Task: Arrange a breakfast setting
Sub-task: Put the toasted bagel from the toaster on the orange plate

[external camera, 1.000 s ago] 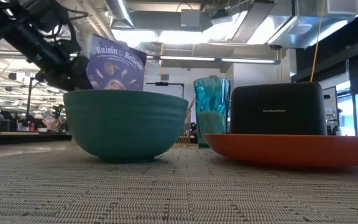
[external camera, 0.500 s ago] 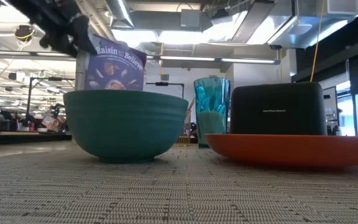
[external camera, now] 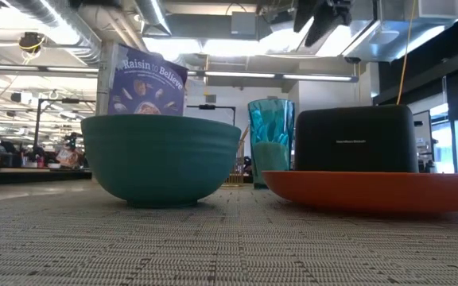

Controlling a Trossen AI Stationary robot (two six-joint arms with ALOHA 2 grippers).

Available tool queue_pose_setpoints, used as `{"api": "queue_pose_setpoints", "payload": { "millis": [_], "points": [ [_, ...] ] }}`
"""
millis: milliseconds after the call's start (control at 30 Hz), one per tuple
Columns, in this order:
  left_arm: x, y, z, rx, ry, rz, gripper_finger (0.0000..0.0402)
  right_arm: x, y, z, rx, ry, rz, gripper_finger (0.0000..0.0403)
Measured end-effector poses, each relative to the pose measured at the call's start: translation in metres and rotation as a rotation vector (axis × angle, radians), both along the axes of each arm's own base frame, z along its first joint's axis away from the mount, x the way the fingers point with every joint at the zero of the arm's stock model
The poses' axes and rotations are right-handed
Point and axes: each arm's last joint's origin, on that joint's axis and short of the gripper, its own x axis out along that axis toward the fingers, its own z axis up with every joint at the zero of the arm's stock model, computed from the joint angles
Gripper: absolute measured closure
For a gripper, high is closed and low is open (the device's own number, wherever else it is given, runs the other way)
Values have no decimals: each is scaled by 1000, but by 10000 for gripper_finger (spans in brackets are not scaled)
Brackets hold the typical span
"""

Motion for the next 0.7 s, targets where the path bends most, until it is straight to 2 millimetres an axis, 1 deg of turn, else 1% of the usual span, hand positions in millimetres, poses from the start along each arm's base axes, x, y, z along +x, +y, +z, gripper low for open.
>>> {"api": "queue_pose_setpoints", "payload": {
  "millis": [167,267,400,600,700],
  "points": [
    [10,-9,41,63,-45,-156,117,-2,-19,-7,10,16,-17,157],
    [22,-13,51,82,-34,-216,119,-15,-34,-7,-4,111,-16,157],
    [47,-15,44,53,25,-301,119,-34,-52,-6,13,231,-47,157],
    [92,-10,26,45,134,-378,119,-46,-78,-6,27,237,-36,163],
    [111,-4,18,43,160,-367,119,-53,-98,-4,-2,216,-47,179]
  ]
}}
